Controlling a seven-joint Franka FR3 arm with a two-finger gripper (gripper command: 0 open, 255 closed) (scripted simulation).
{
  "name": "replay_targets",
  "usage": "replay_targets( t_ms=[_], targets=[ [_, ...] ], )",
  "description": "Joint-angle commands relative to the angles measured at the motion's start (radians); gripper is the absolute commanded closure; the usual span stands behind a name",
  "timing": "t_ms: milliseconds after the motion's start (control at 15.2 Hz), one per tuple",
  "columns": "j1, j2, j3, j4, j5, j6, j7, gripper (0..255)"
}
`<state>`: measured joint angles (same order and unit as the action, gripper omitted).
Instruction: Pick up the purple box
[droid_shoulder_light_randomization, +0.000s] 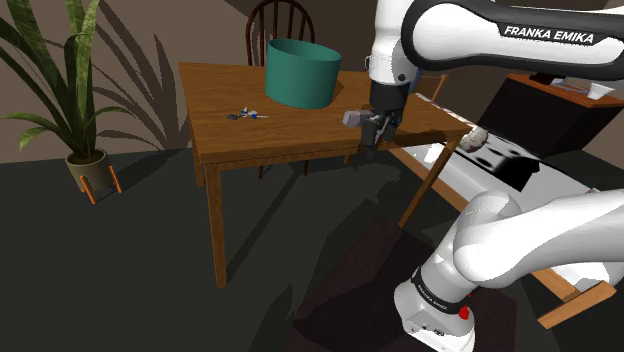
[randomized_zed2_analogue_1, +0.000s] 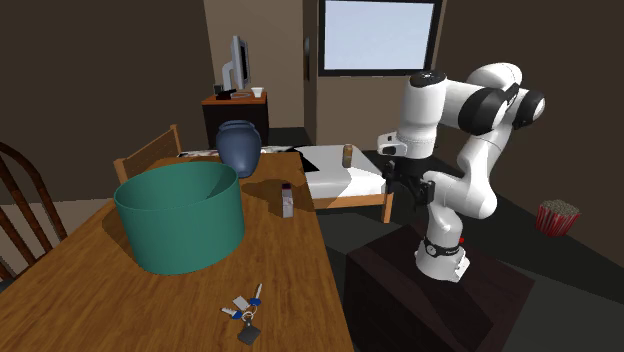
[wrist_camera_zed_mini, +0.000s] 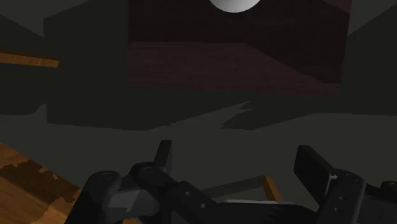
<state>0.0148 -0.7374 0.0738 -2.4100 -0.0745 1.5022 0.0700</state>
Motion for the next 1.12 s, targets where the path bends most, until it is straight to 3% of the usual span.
replay_targets(
  t_ms=[0,528,1056],
  targets=[
    [0.000,0.000,0.000,0.000,0.000,0.000,0.000,0],
    [0.009,-0.005,-0.244,-0.031,-0.177,0.108,-0.443,0],
    [0.057,0.149,-0.494,0.068,-0.273,0.258,-0.879,0]
  ],
)
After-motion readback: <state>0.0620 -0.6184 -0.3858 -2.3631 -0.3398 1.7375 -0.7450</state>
